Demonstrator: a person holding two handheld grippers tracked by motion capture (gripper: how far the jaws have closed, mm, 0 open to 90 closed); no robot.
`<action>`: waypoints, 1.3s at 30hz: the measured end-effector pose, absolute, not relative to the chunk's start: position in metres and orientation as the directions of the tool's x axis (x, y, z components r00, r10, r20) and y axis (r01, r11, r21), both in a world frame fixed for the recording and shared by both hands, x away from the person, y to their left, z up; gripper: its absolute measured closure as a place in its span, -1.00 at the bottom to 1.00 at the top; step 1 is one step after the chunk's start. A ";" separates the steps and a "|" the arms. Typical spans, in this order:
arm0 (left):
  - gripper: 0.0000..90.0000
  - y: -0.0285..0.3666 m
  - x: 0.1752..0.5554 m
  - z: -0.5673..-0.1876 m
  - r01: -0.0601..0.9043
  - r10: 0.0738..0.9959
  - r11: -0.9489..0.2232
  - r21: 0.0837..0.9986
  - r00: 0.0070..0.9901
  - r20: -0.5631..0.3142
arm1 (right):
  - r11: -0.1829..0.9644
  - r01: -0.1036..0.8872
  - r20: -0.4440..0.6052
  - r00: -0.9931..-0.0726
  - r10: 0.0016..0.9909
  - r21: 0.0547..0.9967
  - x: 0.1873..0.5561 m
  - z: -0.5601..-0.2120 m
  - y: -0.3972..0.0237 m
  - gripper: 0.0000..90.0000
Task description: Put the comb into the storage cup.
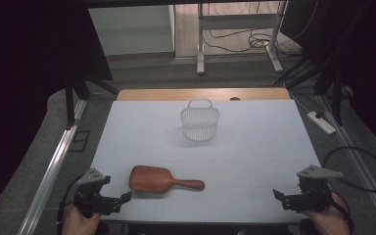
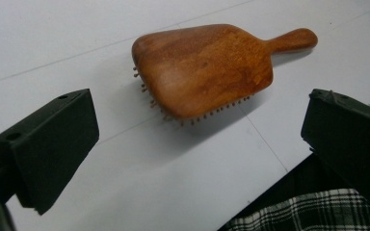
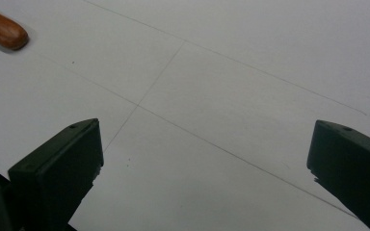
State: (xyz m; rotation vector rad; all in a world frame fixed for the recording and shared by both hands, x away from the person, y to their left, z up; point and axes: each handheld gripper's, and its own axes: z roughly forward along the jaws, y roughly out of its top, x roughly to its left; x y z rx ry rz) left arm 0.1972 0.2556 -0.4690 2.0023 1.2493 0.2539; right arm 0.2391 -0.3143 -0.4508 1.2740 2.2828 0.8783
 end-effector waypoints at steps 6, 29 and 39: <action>-1.00 0.250 0.203 -0.466 0.684 0.831 -0.250 0.686 0.515 -0.211 | 0.395 0.616 -0.028 -0.517 0.855 0.682 0.239 -0.451 -0.314 -1.00; -1.00 0.226 0.231 -0.460 0.694 0.813 -0.307 0.651 0.547 -0.199 | 0.384 0.620 -0.022 -0.508 0.861 0.684 0.239 -0.451 -0.315 -1.00; -1.00 0.214 0.246 -0.457 0.698 0.806 -0.329 0.636 0.558 -0.196 | 0.384 0.622 -0.022 -0.508 0.861 0.682 0.240 -0.451 -0.315 -1.00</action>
